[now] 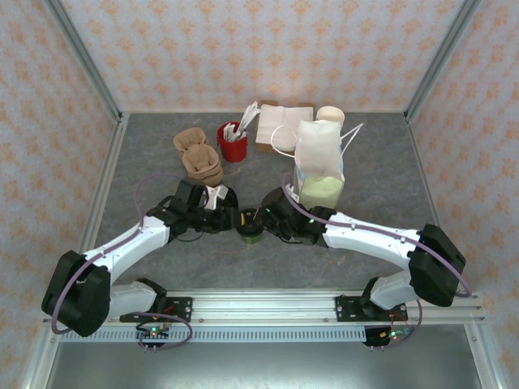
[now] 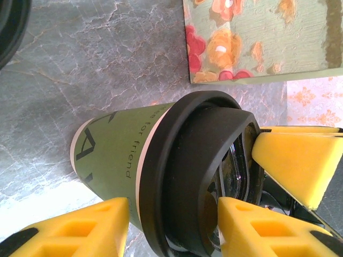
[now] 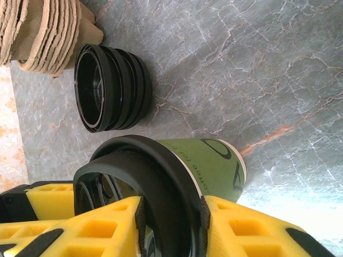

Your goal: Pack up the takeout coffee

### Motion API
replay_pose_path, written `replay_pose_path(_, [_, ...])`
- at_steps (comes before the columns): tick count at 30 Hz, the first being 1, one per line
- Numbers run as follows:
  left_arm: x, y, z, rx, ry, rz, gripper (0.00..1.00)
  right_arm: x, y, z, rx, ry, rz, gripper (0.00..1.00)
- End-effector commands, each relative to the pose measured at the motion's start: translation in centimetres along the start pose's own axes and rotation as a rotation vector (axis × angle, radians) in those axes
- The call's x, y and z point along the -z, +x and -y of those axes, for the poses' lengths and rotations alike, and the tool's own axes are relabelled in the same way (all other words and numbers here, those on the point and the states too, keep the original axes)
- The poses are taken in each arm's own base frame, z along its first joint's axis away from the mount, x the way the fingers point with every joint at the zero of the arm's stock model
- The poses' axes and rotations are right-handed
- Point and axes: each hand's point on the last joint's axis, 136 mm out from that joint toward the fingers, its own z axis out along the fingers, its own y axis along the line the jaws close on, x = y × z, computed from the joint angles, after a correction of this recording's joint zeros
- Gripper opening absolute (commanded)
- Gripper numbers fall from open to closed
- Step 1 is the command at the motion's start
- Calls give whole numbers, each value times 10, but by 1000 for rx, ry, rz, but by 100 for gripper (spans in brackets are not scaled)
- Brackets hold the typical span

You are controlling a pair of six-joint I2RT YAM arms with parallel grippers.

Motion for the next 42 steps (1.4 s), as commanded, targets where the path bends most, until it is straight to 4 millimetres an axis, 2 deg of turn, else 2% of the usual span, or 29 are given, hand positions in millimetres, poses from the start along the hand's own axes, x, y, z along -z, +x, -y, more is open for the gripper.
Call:
replay_pose_path(1, [-6, 21, -31, 32, -103, -43, 46, -15, 20, 74, 17, 246, -49, 32])
replay_pose_path(10, [-6, 23, -32, 32, -105, -42, 46, -18, 25, 81, 5, 253, -57, 32])
replay_pose_path(13, [-2, 19, -24, 22, -86, -28, 47, -16, 23, 75, 11, 236, -55, 32])
replay_pose_path(21, [9, 6, 2, -13, -31, 11, 50, -10, 17, 35, 47, 116, -57, 39])
replay_pose_path(36, [23, -7, 27, -38, 13, 54, 55, -9, 15, 22, 31, 75, -55, 43])
replay_pose_path(42, [37, -14, 36, -71, -16, 81, 54, -13, 18, 19, 20, 59, -69, 42])
